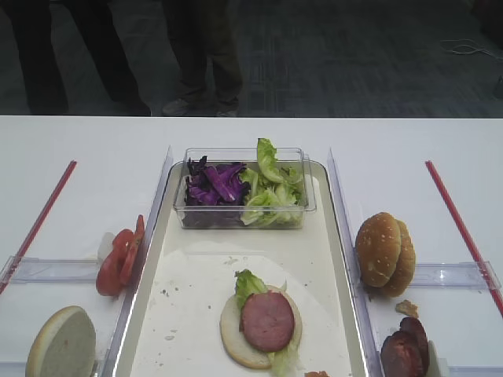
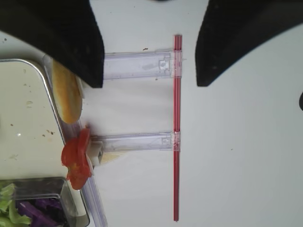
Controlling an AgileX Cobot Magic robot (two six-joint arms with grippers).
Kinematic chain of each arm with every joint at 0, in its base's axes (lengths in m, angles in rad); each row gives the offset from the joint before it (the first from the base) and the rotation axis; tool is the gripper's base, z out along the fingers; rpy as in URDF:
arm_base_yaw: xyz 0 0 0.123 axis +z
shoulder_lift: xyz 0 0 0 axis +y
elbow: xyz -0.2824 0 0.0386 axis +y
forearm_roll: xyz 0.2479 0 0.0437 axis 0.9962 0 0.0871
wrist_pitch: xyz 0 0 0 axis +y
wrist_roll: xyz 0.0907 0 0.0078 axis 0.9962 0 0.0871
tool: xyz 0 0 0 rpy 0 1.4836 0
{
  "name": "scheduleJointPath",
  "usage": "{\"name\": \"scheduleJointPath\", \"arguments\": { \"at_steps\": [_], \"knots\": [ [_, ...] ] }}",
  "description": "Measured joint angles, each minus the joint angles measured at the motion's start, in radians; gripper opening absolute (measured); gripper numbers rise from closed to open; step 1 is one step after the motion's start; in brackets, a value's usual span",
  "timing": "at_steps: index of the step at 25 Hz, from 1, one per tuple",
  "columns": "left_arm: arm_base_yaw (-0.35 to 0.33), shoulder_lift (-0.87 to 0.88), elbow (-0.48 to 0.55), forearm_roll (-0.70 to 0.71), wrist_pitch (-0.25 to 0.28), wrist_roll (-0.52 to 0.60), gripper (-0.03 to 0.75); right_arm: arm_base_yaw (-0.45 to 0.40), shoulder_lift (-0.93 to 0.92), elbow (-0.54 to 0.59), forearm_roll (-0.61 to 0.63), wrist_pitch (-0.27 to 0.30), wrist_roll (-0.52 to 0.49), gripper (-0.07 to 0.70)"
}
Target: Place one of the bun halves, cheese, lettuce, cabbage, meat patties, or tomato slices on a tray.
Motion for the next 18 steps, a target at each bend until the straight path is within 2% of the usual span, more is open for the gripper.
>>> {"name": "scheduleJointPath", "arguments": {
  "at_steps": [18],
  "knots": [
    [0.0, 0.0, 0.0, 0.0, 0.0, 0.0, 0.4, 0.0, 0.0, 0.0, 0.0, 0.0, 0.0, 0.438]
  ]
}}
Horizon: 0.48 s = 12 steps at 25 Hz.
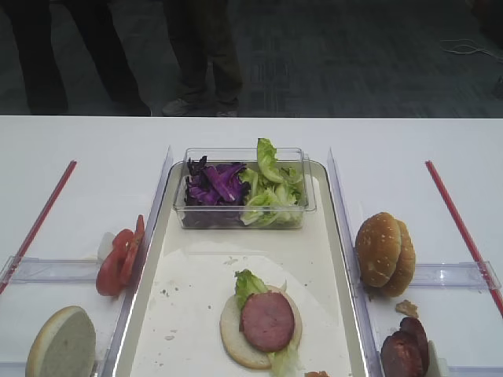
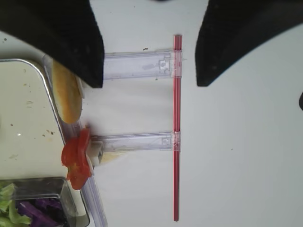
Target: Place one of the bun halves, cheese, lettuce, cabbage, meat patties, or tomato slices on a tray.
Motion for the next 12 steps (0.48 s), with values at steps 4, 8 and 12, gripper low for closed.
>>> {"name": "scheduleJointPath", "arguments": {
  "at_steps": [4, 8, 12],
  "knots": [
    [0.0, 0.0, 0.0, 0.0, 0.0, 0.0, 0.4, 0.0, 0.0, 0.0, 0.0, 0.0, 0.0, 0.439],
    [0.0, 0.0, 0.0, 0.0, 0.0, 0.0, 0.4, 0.0, 0.0, 0.0, 0.0, 0.0, 0.0, 0.439],
    [0.0, 0.0, 0.0, 0.0, 0.0, 0.0, 0.4, 0.0, 0.0, 0.0, 0.0, 0.0, 0.0, 0.438]
  ]
}}
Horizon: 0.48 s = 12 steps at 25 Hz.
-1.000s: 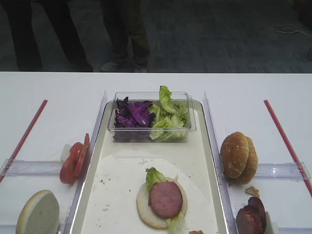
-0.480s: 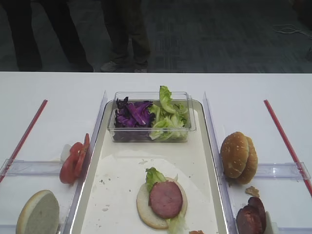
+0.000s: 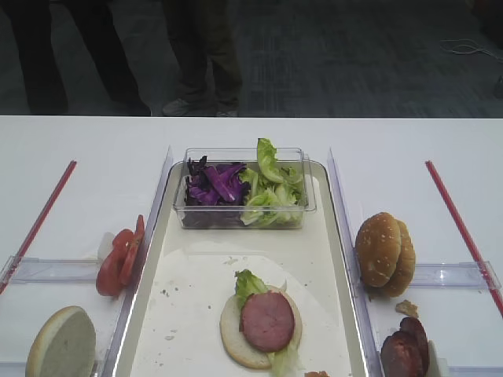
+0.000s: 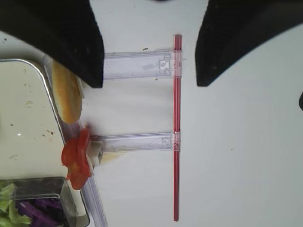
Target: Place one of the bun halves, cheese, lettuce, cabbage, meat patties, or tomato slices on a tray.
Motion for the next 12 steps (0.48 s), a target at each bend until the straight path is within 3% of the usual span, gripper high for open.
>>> {"name": "scheduleJointPath", "arguments": {
  "at_steps": [12],
  "knots": [
    [0.0, 0.0, 0.0, 0.0, 0.0, 0.0, 0.4, 0.0, 0.0, 0.0, 0.0, 0.0, 0.0, 0.439]
  ]
}}
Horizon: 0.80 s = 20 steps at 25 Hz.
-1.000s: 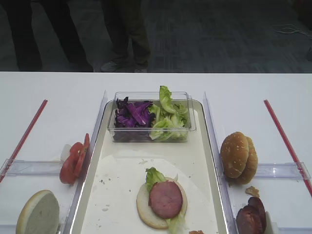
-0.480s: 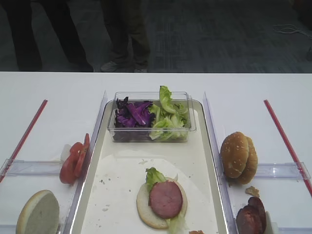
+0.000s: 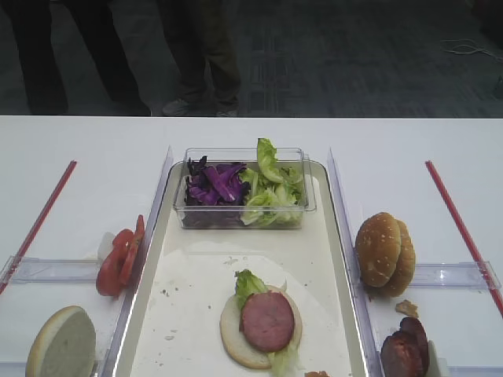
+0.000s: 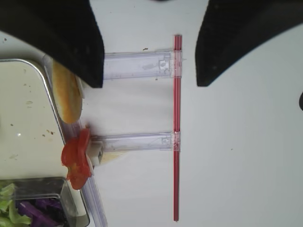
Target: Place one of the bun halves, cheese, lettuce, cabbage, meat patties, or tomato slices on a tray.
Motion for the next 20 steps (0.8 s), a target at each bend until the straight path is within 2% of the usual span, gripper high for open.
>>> {"name": "scheduleJointPath", "arguments": {
  "at_steps": [20],
  "knots": [
    [0.0, 0.0, 0.0, 0.0, 0.0, 0.0, 0.4, 0.0, 0.0, 0.0, 0.0, 0.0, -0.002, 0.438]
  ]
}}
